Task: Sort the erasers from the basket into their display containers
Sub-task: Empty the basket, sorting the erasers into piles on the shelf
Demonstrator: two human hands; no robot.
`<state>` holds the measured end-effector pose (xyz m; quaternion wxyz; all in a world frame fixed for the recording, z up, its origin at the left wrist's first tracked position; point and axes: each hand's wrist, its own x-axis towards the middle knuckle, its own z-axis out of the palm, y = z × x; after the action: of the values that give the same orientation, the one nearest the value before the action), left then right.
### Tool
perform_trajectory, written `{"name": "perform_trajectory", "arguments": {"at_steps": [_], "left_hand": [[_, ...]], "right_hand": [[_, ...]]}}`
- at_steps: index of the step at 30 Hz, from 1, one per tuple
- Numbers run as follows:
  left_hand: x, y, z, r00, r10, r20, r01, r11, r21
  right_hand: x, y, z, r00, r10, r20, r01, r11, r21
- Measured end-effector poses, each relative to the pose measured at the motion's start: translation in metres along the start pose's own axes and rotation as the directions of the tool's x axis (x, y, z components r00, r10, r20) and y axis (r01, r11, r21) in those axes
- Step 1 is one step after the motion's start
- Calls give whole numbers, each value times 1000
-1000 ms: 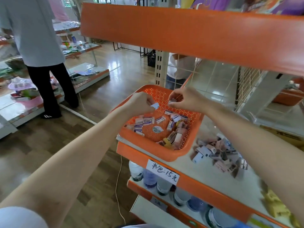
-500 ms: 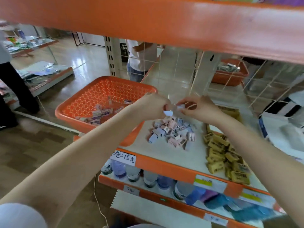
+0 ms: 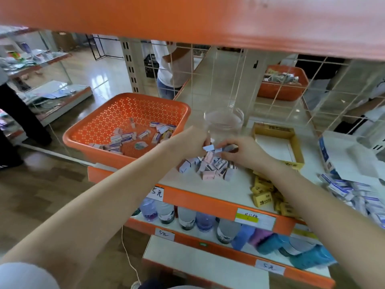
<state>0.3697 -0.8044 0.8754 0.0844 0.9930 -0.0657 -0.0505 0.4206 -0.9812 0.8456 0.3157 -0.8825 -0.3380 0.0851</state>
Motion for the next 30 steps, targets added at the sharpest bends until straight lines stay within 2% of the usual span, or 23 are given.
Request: {"name": "perform_trajectory", "arguments": {"at_steps": [5, 8, 13, 16, 18, 24, 30], "left_hand": [[-3, -1, -1, 998, 12, 67, -11, 1000, -14], [-8, 1, -4, 999, 23, 38, -22, 999, -32], [-24, -10, -28, 978, 17, -209, -45, 990, -132], [-40, -30, -44, 916, -60, -397, -17, 982, -187], [-52, -49, -50, 877, -162, -452, 61, 971, -231], [-92, -107, -48, 828, -409, -384, 297, 900, -318], [-126, -148, -44, 777, -536, -330, 407, 828, -386]], "right_hand": [[-6, 5, 1, 993, -88, 77, 96, 991, -97], [-5, 4, -2, 996, -70, 53, 73, 995, -62], [8, -16, -17, 997, -30, -78, 29, 1000, -7], [21, -35, -18, 992, -58, -111, 60, 998, 15], [32, -51, -15, 989, -98, -112, 100, 995, 14], [66, -98, 12, 973, -219, -75, 220, 975, 15], [97, -127, 44, 954, -300, -7, 300, 953, 32]]}}
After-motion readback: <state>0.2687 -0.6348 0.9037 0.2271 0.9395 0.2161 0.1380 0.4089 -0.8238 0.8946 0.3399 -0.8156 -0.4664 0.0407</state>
